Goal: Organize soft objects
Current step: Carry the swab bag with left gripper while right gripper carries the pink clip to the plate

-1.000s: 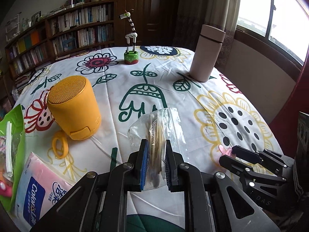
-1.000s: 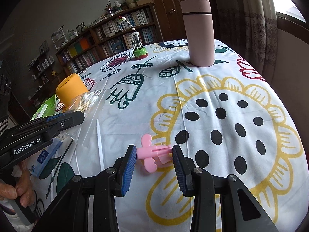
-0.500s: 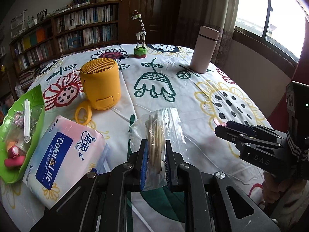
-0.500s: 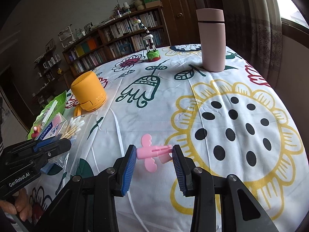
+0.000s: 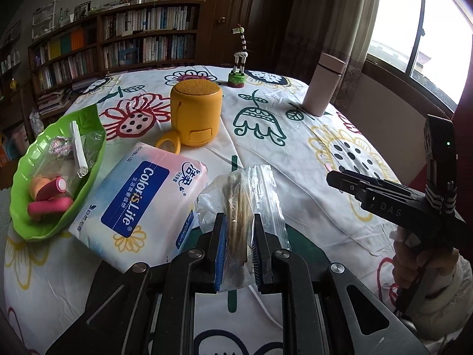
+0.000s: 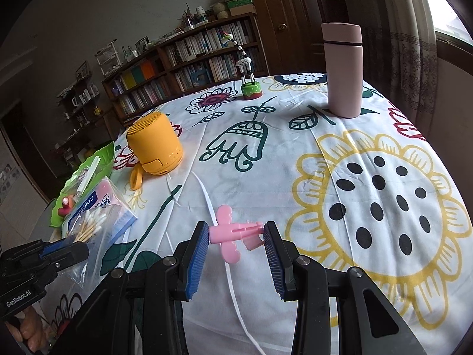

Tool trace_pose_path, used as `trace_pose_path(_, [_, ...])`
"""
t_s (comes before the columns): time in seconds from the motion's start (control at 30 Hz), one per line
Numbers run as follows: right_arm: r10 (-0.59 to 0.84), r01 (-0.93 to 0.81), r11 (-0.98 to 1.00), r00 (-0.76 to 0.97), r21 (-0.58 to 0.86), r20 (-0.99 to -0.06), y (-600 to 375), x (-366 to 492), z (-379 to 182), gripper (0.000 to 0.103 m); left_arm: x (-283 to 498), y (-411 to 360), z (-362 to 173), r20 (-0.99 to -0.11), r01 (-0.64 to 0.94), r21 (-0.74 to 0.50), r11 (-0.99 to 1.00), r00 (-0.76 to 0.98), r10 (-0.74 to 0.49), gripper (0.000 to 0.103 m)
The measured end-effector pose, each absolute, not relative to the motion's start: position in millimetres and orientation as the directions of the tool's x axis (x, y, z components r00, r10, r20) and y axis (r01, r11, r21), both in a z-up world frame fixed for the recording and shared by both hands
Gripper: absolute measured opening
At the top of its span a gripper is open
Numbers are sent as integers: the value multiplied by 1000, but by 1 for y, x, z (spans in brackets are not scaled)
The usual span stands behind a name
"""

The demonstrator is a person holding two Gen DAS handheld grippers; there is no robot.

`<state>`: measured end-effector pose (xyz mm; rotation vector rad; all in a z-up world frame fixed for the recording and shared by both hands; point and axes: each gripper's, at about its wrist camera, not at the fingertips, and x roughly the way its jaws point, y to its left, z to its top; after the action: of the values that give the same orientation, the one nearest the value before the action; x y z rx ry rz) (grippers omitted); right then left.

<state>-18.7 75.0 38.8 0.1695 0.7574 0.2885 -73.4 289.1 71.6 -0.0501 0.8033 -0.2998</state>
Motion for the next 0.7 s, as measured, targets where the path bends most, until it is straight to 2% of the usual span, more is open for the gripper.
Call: trace_pose_path(0.7, [358, -281, 934, 711, 222, -605, 145, 10, 71, 41, -96, 354, 84, -659, 172, -195, 966, 707, -258, 16])
